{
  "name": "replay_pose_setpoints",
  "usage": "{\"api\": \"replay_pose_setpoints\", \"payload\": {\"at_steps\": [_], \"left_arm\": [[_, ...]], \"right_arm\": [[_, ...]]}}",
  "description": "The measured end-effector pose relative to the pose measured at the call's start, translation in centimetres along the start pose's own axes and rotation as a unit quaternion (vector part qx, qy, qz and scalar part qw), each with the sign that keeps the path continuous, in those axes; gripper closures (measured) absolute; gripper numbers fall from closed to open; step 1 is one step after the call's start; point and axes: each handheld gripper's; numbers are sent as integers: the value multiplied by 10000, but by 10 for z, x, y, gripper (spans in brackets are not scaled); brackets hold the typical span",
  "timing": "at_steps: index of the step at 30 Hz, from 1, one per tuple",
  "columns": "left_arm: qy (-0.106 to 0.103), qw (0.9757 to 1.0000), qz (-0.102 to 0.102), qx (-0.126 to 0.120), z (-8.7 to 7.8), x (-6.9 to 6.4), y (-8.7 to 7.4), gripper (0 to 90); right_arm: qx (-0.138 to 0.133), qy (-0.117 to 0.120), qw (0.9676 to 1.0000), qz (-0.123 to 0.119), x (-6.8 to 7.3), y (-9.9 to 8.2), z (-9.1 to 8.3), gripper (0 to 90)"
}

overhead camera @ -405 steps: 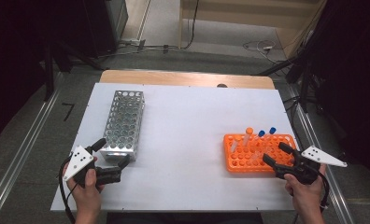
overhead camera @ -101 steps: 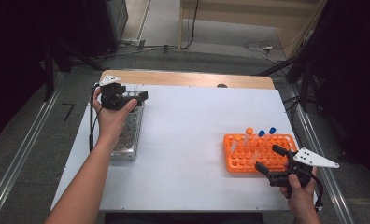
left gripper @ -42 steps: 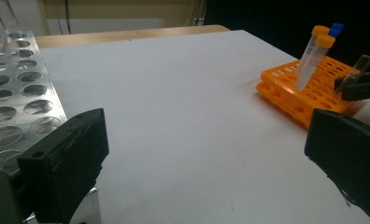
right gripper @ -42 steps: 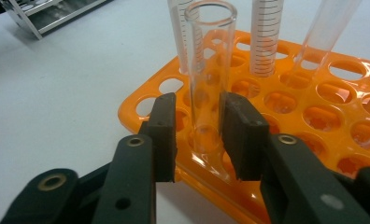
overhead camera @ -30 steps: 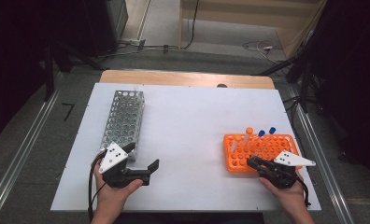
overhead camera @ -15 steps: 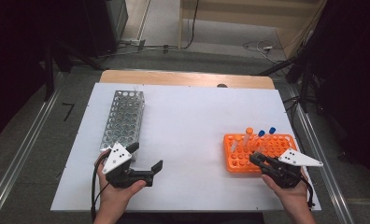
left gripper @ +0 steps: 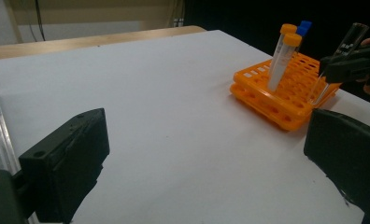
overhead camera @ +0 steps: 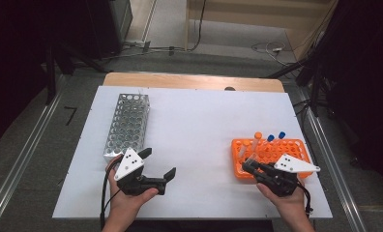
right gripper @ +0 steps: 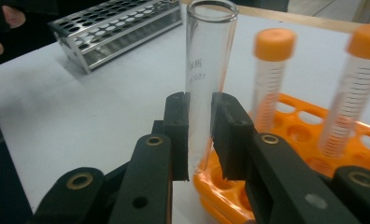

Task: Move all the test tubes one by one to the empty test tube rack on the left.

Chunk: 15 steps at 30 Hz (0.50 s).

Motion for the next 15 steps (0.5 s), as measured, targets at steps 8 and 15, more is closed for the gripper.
{"api": "replay_pose_setpoints", "payload": {"at_steps": [8, 15], "left_arm": [[-137, 9999, 63, 0, 5, -8, 2, 3], [-312, 9994, 121, 56, 11, -16, 3, 13]], "right_arm": [[114, 284, 9994, -141, 19, 4, 17, 743], [201, 460, 9984, -268, 33, 5, 28, 743]]}}
Point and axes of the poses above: each handheld gripper's, and its own axes: z roughly forward along the jaws, y roughly out of its top, x roughly to its left, and after that the axes turned 4 degrees about x, right-handed
